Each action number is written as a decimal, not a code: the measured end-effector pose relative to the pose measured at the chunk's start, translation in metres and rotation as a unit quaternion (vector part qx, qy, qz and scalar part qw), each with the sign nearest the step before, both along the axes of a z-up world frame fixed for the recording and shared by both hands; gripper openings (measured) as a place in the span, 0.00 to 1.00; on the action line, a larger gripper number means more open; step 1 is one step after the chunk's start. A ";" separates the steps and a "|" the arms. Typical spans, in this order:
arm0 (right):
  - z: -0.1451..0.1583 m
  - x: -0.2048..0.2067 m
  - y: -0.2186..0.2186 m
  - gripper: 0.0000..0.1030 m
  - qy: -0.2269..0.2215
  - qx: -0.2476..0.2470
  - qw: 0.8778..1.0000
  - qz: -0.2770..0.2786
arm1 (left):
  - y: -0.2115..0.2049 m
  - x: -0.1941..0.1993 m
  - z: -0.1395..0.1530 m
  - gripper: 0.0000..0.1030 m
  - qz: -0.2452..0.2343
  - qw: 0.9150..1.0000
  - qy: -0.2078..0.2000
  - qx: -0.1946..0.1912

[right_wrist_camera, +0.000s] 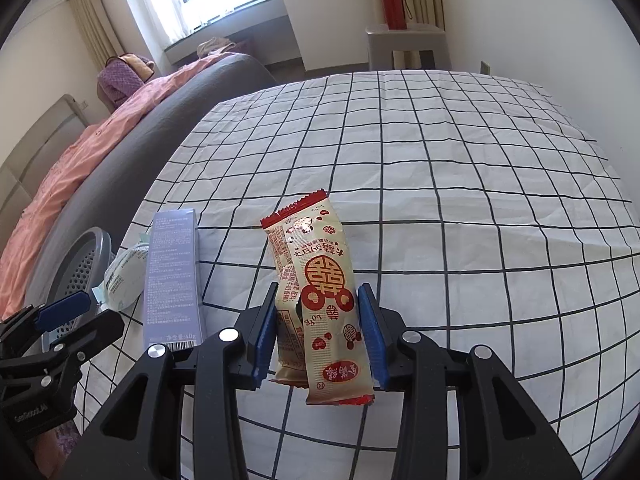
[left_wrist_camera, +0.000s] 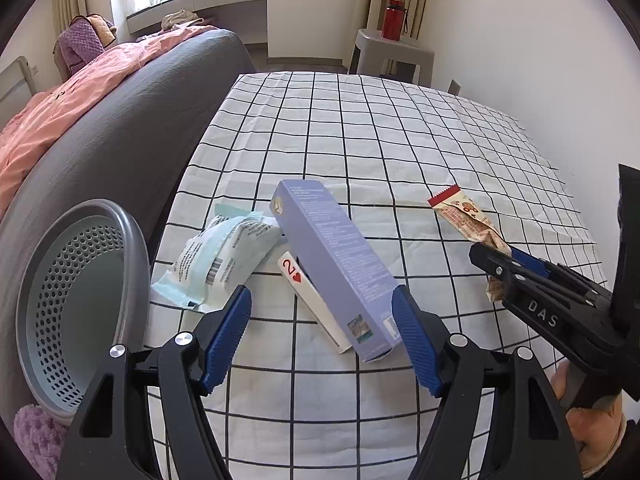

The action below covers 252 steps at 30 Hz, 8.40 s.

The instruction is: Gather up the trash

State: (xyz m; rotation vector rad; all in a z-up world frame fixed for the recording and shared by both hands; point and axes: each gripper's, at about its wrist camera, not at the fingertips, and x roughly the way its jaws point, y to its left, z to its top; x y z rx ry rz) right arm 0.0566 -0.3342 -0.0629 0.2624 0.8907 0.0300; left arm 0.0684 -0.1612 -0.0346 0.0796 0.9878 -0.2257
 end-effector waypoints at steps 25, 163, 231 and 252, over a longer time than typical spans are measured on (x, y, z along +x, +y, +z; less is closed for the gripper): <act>0.007 -0.014 -0.058 0.37 -0.014 0.028 0.999 -0.036 | -0.052 0.056 -0.042 0.66 0.052 0.993 0.046 0.100; 0.021 0.025 0.324 0.58 -0.006 0.007 0.980 0.197 | 0.321 -0.004 -0.010 0.51 0.150 0.988 -0.032 -0.028; 0.023 -0.049 0.214 0.71 -0.012 -0.026 0.994 0.108 | 0.257 -0.054 0.022 0.73 0.125 0.990 -0.069 -0.008; -0.008 -0.011 0.143 0.71 0.013 -0.049 0.996 0.070 | 0.195 -0.044 0.008 0.73 0.084 0.995 -0.050 0.000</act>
